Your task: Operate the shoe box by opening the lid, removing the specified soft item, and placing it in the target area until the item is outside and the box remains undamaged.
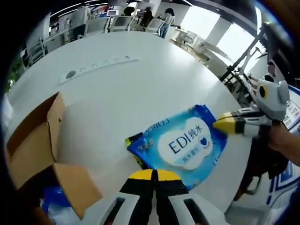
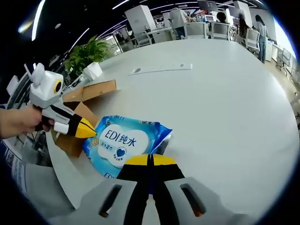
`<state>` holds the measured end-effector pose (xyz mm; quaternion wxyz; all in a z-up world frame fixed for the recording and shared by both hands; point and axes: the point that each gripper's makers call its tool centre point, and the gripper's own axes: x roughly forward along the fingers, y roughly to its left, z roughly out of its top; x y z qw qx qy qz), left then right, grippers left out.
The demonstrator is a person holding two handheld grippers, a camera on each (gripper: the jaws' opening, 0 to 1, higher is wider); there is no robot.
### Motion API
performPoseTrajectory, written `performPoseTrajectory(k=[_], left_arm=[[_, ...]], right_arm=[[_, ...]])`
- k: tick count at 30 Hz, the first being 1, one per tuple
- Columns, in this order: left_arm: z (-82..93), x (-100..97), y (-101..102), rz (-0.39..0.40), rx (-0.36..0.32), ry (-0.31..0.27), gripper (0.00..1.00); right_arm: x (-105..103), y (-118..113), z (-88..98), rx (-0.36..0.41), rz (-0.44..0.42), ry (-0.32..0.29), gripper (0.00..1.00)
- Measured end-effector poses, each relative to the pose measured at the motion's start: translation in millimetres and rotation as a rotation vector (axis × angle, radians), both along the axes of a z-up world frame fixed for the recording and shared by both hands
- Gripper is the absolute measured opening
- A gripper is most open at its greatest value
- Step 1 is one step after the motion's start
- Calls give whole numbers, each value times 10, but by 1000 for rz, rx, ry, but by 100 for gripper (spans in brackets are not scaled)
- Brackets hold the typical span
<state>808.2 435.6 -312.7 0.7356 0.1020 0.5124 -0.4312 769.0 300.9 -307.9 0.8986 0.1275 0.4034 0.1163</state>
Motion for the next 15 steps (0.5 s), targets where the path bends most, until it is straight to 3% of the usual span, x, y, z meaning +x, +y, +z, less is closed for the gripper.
performPoseTrajectory(k=[15], left_arm=[[-50,-20,-2,8,-3,14,0]], right_arm=[[49,-28,-122,6,10,17,0]])
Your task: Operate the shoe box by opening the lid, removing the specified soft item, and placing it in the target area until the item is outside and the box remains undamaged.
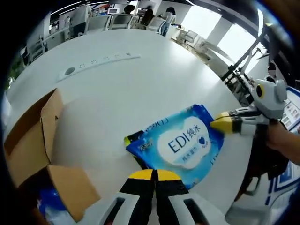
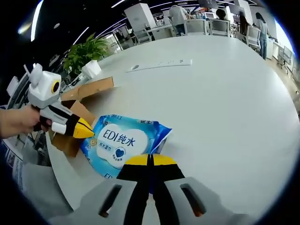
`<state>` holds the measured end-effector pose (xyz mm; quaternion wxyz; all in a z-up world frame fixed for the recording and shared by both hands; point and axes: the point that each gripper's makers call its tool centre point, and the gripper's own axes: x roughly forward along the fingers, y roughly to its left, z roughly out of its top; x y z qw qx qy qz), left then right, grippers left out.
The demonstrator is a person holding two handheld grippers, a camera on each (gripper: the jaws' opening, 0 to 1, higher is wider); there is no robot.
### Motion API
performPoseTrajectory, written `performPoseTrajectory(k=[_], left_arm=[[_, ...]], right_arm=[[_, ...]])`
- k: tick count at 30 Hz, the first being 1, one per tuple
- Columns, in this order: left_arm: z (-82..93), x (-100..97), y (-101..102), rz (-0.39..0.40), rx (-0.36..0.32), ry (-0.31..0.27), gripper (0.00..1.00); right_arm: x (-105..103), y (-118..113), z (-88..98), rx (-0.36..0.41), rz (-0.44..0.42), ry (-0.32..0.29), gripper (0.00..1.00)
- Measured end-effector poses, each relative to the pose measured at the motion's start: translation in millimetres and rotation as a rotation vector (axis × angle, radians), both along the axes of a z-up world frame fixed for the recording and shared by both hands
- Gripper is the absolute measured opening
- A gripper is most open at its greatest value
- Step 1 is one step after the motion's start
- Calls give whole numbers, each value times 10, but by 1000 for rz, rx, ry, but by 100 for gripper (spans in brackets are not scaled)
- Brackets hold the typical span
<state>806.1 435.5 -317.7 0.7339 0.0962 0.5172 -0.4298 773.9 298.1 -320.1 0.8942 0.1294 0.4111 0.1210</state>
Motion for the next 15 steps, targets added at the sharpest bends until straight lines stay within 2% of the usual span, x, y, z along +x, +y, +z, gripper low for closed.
performPoseTrajectory(k=[15], left_arm=[[-14,-11,0,3,-13,-6,1]], right_arm=[[-17,-10,-24,-16,16,1,0]])
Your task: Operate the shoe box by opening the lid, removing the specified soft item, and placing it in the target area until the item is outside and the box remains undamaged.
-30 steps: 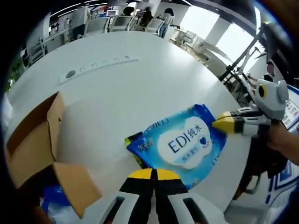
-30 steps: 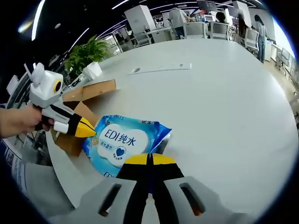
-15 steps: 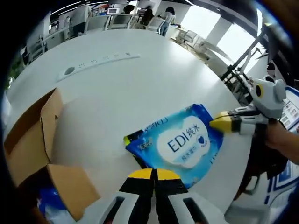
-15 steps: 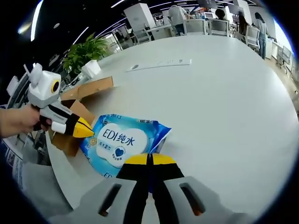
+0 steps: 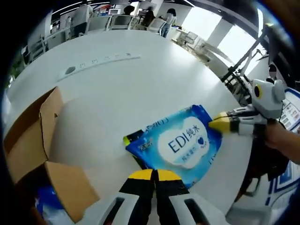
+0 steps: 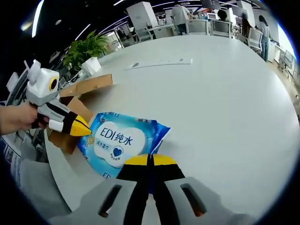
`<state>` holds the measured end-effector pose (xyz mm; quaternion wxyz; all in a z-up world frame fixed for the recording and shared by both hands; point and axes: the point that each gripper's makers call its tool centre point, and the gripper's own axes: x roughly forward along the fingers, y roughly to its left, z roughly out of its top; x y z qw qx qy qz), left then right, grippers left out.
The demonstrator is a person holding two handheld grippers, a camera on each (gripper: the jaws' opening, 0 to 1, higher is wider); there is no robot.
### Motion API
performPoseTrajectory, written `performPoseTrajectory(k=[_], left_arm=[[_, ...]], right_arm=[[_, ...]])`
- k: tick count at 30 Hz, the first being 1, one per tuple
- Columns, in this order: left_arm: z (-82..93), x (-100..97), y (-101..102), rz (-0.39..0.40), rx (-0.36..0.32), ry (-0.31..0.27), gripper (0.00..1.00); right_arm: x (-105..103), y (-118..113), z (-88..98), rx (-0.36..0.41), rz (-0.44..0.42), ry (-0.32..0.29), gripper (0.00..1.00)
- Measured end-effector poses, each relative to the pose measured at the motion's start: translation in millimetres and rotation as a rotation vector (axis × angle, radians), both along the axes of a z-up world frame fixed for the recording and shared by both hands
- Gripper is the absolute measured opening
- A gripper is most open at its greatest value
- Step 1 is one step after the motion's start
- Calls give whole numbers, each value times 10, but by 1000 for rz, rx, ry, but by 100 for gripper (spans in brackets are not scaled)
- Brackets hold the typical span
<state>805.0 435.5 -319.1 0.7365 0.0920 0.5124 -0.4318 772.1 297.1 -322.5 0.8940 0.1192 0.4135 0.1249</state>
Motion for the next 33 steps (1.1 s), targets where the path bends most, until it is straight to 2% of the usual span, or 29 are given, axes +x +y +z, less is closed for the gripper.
performPoseTrajectory(k=[11,14,16,24,29,33], left_arm=[[36,66,5,0,-5,-32,10],[50,54,-2,-1,-7,-35,11],[63,41,-4,0,-7,-38,11],[93,38,-7,-8,-16,-45,14],[144,44,-11,-13,-26,-61,19],[181,78,1,-17,-39,-74,24]], right_arm=[[-12,-1,24,13,0,-6,2],[-27,-2,43,11,-6,-9,7],[-53,33,75,29,-9,-6,6],[-30,-10,77,15,-8,-16,10],[-32,-17,85,10,-5,-17,22],[-73,19,182,2,-8,-31,32]])
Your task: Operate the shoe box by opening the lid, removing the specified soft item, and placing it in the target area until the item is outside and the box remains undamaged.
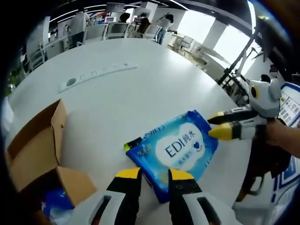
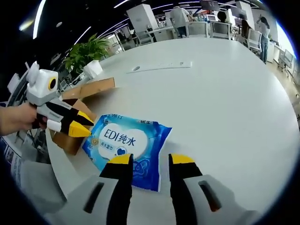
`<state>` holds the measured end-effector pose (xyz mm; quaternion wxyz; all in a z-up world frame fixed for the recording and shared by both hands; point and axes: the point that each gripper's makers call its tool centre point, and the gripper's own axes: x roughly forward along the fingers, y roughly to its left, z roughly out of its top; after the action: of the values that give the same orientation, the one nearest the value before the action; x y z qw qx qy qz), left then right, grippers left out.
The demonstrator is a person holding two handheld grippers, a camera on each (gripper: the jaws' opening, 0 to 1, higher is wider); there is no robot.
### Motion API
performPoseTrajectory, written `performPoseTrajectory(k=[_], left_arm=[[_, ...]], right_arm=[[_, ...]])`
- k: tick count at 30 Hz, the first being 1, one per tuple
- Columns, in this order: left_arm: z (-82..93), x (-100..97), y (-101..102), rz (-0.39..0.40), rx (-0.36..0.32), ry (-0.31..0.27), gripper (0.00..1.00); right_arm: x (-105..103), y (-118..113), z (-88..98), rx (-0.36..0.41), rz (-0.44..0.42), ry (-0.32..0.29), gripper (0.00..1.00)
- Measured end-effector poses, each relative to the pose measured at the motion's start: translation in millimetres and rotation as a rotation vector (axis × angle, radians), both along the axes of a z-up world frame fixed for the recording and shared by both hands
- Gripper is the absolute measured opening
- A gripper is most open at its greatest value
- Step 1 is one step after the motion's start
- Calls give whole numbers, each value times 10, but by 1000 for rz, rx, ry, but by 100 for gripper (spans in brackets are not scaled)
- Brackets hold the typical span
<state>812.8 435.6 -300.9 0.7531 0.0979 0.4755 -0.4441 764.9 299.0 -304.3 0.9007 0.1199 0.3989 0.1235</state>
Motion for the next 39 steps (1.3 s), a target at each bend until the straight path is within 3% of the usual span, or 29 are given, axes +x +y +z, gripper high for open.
performPoseTrajectory(k=[7,25,31,39], left_arm=[[62,-21,23,-6,-23,-13,28],[409,-199,113,-38,-85,-51,30],[546,-220,311,-35,-101,-66,30],[650,-172,808,-4,-95,-85,30]], right_arm=[[-14,-9,58,-14,5,-11,38],[-201,131,445,-48,-14,-67,39],[-276,363,617,-50,-10,-88,38],[-173,756,704,-43,19,-108,36]])
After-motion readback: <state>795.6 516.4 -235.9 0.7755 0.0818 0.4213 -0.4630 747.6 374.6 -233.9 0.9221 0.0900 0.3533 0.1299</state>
